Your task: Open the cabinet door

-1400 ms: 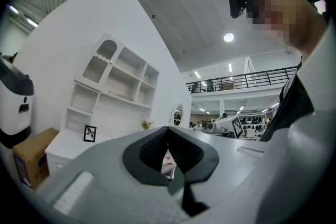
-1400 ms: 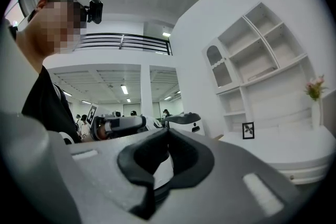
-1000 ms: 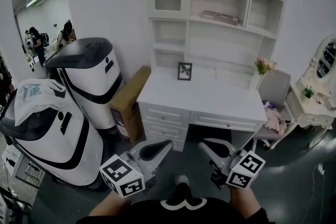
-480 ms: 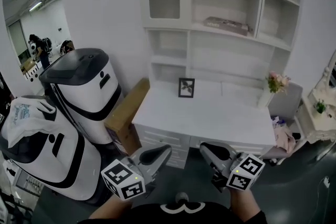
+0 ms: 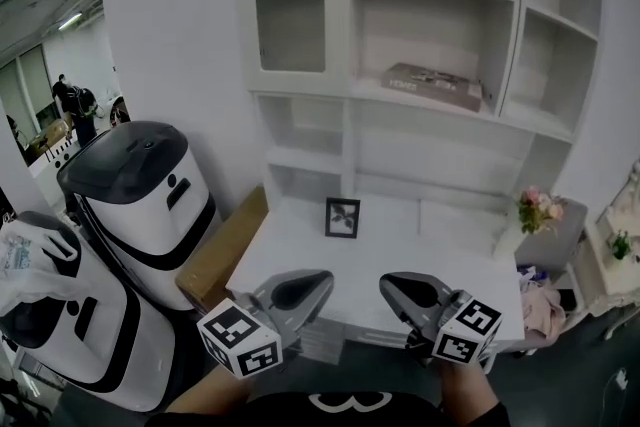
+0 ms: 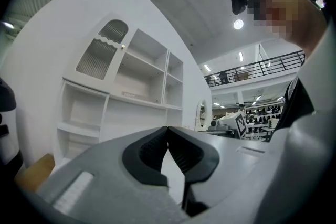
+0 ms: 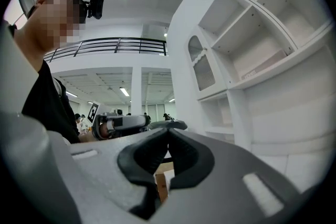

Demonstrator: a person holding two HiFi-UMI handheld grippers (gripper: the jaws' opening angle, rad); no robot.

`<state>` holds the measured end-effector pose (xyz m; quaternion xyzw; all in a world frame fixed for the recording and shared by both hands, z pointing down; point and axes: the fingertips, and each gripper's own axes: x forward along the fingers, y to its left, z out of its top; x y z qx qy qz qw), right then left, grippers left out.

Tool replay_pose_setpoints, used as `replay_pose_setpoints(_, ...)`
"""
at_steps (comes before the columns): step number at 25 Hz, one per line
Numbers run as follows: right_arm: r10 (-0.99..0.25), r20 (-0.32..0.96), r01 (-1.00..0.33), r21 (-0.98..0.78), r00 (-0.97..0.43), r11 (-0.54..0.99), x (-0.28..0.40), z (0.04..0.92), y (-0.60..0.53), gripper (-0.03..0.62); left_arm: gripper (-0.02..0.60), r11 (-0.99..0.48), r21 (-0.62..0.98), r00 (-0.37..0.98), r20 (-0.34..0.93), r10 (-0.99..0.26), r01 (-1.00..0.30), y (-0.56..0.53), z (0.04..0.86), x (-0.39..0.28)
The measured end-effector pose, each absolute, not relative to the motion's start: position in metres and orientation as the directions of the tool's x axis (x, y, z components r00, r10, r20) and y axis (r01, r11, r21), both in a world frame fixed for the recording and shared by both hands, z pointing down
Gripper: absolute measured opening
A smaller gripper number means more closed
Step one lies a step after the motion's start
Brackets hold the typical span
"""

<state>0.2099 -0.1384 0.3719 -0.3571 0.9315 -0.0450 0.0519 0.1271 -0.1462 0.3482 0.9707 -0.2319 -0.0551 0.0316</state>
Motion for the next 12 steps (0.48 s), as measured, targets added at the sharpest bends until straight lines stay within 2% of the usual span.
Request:
replay_pose_setpoints(8, -0.655, -0.074, -0.647, -0.11, -0.752, 0.754, 0.221, 0.368, -0.182, 0.0, 0.003, -0.863, 0.045, 0.861, -0.063, -0.505, -0.503, -0.198, 0.359, 0.135)
replay_pose_setpoints(12, -0.66, -0.099, -0.656, -0.076, -0.744, 0.751, 0.227, 0.352, -0.2, 0.0, 0.003, -0.847, -0.036, 0.846, -0.078, -0.527, -0.531, -0.223, 0.35, 0.129)
